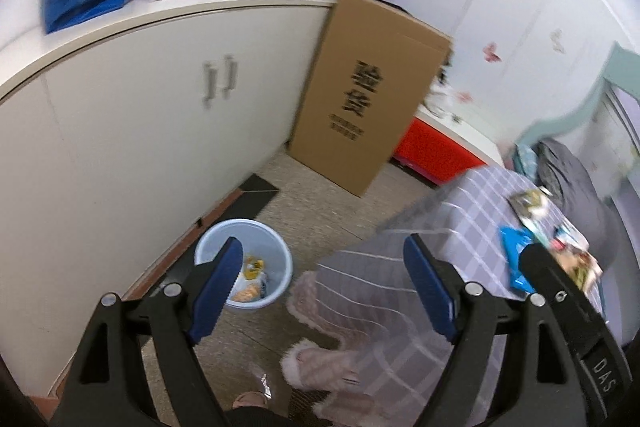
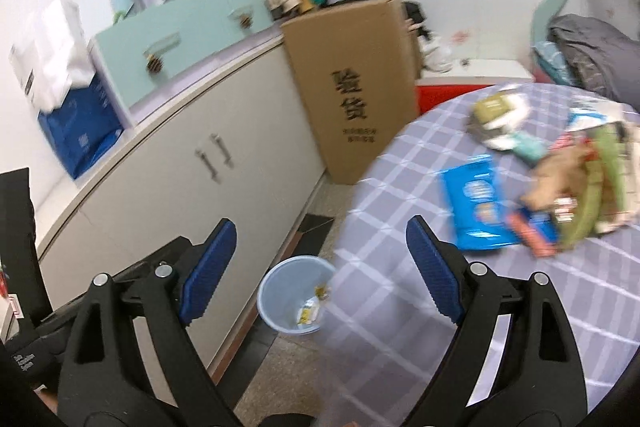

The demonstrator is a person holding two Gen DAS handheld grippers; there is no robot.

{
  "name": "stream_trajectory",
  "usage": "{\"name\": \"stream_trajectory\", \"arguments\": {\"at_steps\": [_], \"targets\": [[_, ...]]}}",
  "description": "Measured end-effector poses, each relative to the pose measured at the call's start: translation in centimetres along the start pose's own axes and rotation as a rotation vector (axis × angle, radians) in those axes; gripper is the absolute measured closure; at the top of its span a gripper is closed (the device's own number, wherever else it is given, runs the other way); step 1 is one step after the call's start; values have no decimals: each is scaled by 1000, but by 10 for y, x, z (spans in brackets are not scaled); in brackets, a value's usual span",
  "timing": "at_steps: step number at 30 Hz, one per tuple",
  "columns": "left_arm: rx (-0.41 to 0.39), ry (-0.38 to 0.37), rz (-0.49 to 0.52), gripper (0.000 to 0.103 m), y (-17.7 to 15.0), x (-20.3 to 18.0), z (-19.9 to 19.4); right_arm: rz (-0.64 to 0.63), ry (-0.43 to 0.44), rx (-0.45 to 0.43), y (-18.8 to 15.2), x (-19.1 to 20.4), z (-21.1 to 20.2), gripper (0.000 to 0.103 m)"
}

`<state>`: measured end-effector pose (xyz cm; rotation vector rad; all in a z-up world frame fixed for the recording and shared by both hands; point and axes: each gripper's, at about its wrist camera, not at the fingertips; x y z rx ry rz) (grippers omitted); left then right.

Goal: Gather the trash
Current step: 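Swing both tools back toward the table, then grasp the tan cloth with the left gripper while the right grasps the green leaf toy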

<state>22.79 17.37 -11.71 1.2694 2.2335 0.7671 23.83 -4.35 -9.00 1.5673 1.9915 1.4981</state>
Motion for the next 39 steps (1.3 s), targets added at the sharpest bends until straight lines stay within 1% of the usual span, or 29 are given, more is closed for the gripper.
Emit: {"name": "stream_trajectory", "arguments": {"at_steps": [1, 3, 5, 9, 14, 17, 22, 24, 26, 28, 29, 30, 31, 32, 34, 35, 39], "targets": [[7, -14, 18, 22, -2, -12, -2, 3, -19, -15, 2, -7, -9, 18], [28, -41, 58, 22, -8, -33, -5, 2, -62, -42, 5, -24, -28, 13], [55, -62, 115, 22, -15, -61, -4, 4, -110, -61, 6, -41, -44, 13], [83, -100, 201, 22, -32, -109, -4, 51, -162, -90, 5, -83, -72, 13], [70, -109, 276, 22, -41, -147, -8, 139, -221, -132, 9, -137, -101, 13], [62, -106, 304, 22, -42, -163, -7, 154, -236, -133, 14, -154, -108, 13], [69, -105, 310, 22, -39, -176, -1, 113, -232, -64, 26, -168, -89, 13], [66, -99, 318, 22, -38, -179, 0, 93, -239, -41, 29, -172, -81, 19], [61, -99, 328, 22, -37, -182, 0, 91, -234, 5, 30, -177, -71, 37], [56, -101, 334, 22, -36, -184, 1, 98, -209, 44, 30, -183, -62, 42], [56, -105, 335, 22, -35, -185, 2, 99, -195, 60, 30, -184, -58, 50], [57, -111, 338, 22, -35, -187, 3, 99, -186, 71, 30, -186, -55, 57], [59, -113, 341, 22, -35, -189, 3, 93, -183, 78, 30, -186, -52, 76], [62, -115, 344, 22, -35, -191, 5, 86, -177, 82, 30, -186, -51, 84], [70, -117, 345, 22, -36, -193, 8, 82, -168, 67, 30, -188, -54, 90], [71, -117, 347, 22, -37, -194, 9, 83, -165, 49, 31, -189, -57, 92], [75, -96, 356, 22, -38, -200, 17, 78, -173, -57, 40, -191, -82, 93]]}}
Point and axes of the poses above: each gripper's, at about its wrist camera, not at the fingertips, and z roughly the way its jaws point, x to its left, y to its top, and after that the axes turned 13 degrees about y, right-handed
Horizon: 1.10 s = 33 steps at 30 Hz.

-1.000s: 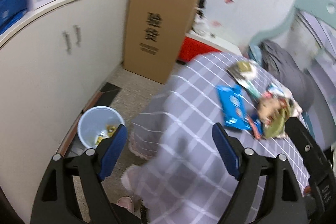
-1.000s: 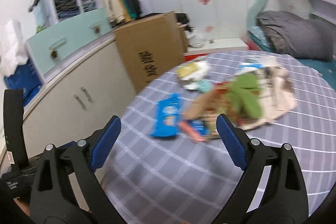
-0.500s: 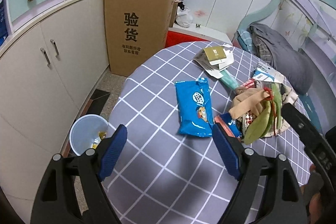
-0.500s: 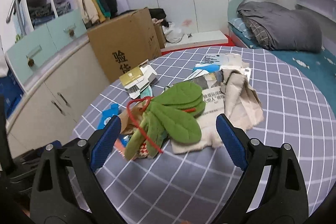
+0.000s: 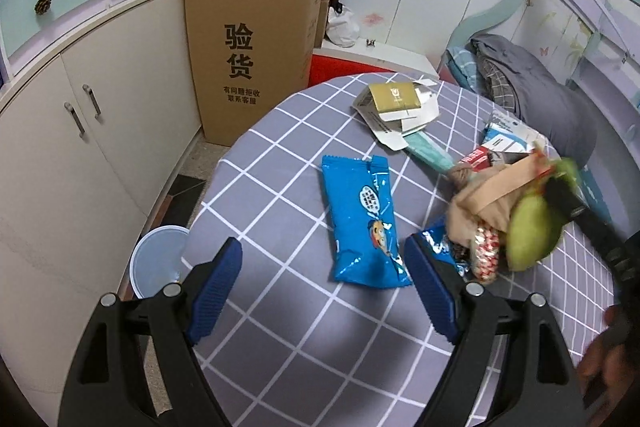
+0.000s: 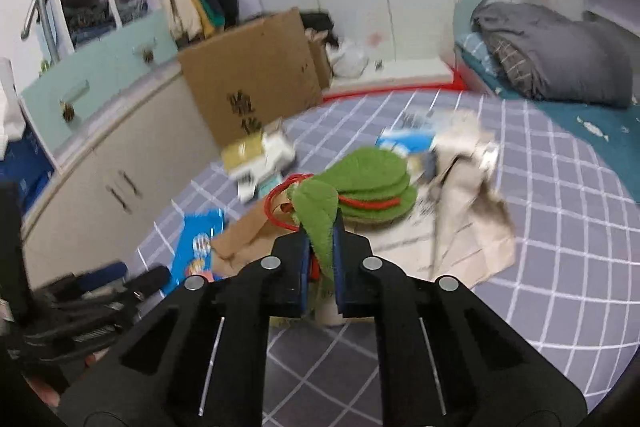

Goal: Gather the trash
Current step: 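Grasp the tan cloth with the left gripper while the right grasps the green leaf toy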

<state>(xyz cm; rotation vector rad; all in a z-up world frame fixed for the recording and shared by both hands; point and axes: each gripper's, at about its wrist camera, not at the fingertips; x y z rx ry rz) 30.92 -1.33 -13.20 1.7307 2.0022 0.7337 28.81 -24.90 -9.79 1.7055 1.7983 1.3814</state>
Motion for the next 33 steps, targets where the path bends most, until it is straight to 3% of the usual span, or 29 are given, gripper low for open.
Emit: {"name": "stream_trajectory", "arguments": {"at_steps": [3, 13, 20, 22, 24, 29, 33], "targets": [[6, -9, -2, 22, 3, -4, 3, 6, 0, -70, 10, -5, -16, 94], [-63, -141, 140, 22, 11, -71, -10, 41, -36, -147, 11, -23, -35, 93], [-132, -74, 305, 22, 1, -115, -4, 81, -20, -162, 11, -37, -38, 93], [-171, -20, 354, 34, -3, -123, -5, 87, -11, -160, 11, -39, -38, 93], [-163, -15, 370, 65, -4, -128, -3, 90, -7, -161, 9, -39, -38, 93], [-159, -38, 335, 78, -2, -125, -4, 82, 2, -149, 9, -36, -37, 93], [-148, -123, 258, 83, 3, -111, -12, 77, 2, -150, 10, -35, -38, 93]]}}
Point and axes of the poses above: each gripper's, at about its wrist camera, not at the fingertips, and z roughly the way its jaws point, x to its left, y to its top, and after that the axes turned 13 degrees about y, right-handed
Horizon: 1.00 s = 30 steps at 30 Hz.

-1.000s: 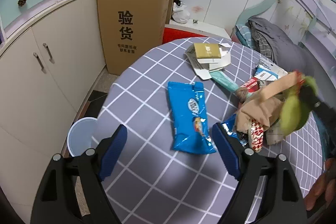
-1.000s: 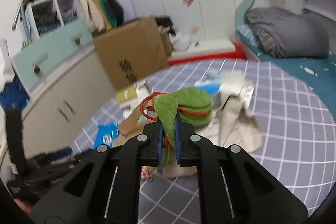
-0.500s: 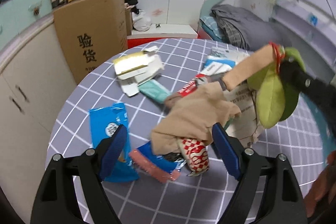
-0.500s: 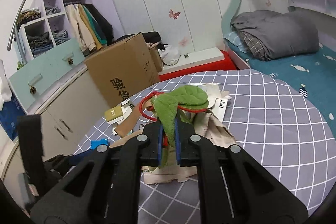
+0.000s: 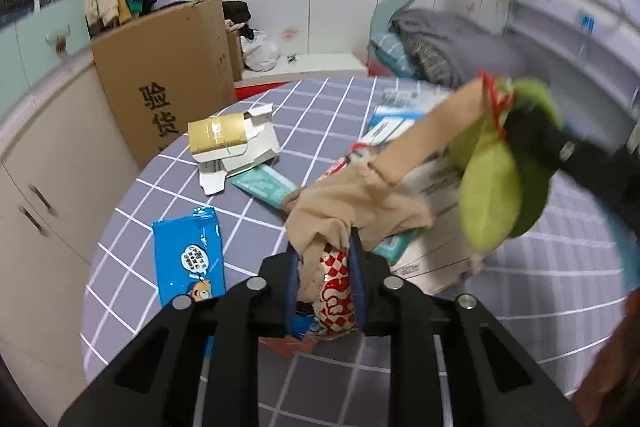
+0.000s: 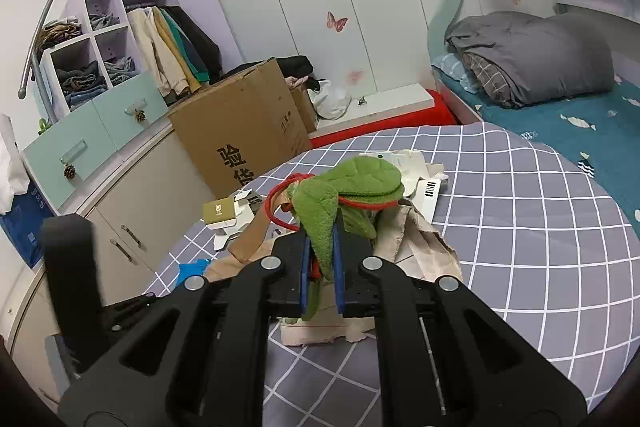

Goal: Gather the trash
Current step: 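Grasp the tan cloth with the left gripper while the right grasps the green leaf toy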

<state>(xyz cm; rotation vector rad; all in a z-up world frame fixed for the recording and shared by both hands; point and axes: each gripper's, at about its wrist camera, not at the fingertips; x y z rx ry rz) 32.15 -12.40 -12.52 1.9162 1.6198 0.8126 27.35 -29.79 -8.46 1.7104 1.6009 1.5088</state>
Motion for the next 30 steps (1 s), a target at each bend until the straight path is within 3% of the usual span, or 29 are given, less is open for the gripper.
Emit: {"name": "stream_trajectory", "arguments": {"at_steps": [4, 8, 18, 24, 30], "targets": [[-29, -77, -83, 85, 2, 19, -22, 1, 2, -5, 1, 3, -5, 93], [-78, -94, -135, 86, 2, 36, -46, 4, 26, -6, 1, 12, -10, 93], [-115, -170, -283, 87, -9, 104, -81, -76, 79, 1, -2, 78, -9, 93], [-151, -97, -385, 87, -33, 174, -99, -142, 152, 57, -14, 136, 14, 93], [-122, 15, -485, 87, -66, 249, -99, -205, 240, 151, -42, 205, 60, 93]]}}
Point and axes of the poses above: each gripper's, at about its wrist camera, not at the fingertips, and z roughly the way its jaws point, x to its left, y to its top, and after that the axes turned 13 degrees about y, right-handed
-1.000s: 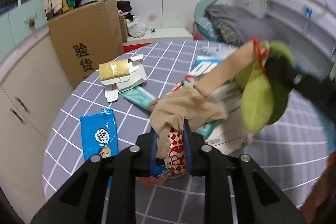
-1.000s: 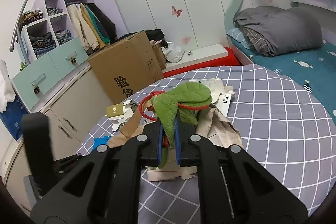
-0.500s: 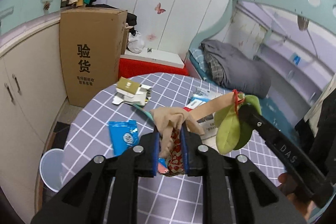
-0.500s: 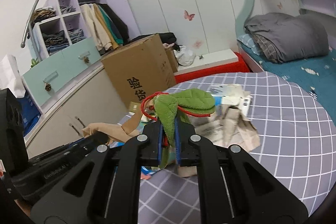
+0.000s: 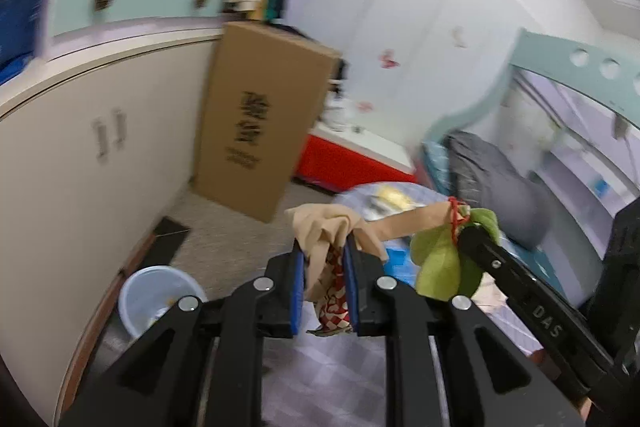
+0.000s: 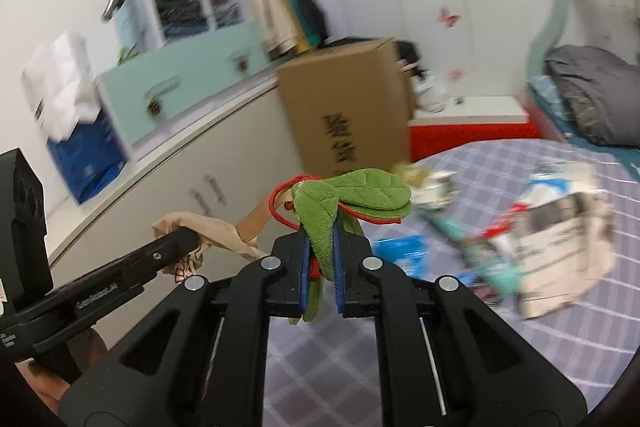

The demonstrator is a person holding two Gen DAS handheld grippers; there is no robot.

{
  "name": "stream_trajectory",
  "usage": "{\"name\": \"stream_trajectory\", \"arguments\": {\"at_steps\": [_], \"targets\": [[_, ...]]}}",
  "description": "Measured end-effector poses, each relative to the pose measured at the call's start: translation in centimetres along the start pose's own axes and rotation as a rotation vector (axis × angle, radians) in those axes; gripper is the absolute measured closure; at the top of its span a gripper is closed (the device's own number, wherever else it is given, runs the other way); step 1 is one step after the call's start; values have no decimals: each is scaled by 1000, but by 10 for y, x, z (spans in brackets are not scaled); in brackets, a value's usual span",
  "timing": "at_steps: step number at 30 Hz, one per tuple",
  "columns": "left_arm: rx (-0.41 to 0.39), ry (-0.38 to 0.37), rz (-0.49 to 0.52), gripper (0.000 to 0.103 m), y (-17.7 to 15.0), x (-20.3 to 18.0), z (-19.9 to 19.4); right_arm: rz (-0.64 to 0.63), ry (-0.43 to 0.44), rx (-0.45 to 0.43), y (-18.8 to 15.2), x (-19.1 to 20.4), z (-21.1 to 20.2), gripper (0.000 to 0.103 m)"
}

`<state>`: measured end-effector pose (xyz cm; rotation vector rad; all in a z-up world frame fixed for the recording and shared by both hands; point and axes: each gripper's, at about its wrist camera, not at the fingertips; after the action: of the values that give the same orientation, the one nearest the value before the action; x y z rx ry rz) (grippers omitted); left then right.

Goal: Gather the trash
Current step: 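Grasp the tan cloth with the left gripper while the right grasps the green leaf toy, then carry the tan cloth and green leaf toy to the wastebasket and release both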

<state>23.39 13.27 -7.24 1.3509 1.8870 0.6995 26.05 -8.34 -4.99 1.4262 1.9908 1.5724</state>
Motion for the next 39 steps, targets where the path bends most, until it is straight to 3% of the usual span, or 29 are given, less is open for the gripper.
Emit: {"name": "stream_trajectory", "arguments": {"at_steps": [10, 19, 21, 22, 23, 28, 39], "targets": [[123, 261, -135, 87, -5, 143, 53, -50, 117, 190, -39, 84, 125, 93], [234, 405, -192, 86, -18, 226, 117, -72, 98, 339, -77, 107, 236, 93], [253, 424, -188, 86, -19, 234, 131, -59, 93, 383, -86, 104, 264, 84], [265, 439, -187, 86, -21, 237, 139, -52, 92, 398, -88, 101, 272, 68], [272, 447, -184, 86, -21, 240, 144, -47, 83, 426, -94, 98, 286, 43], [304, 446, -175, 86, -27, 243, 167, -55, 71, 462, -107, 87, 307, 41], [329, 423, -153, 86, -30, 228, 188, -3, 19, 465, -118, 66, 297, 38]]}}
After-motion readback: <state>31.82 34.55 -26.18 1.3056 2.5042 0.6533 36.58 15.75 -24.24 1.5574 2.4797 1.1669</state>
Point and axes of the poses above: each gripper's, at about its wrist camera, not at the fingertips, and z roughly the way its jaws point, x to its left, y to its top, and after that the axes turned 13 degrees about y, right-handed
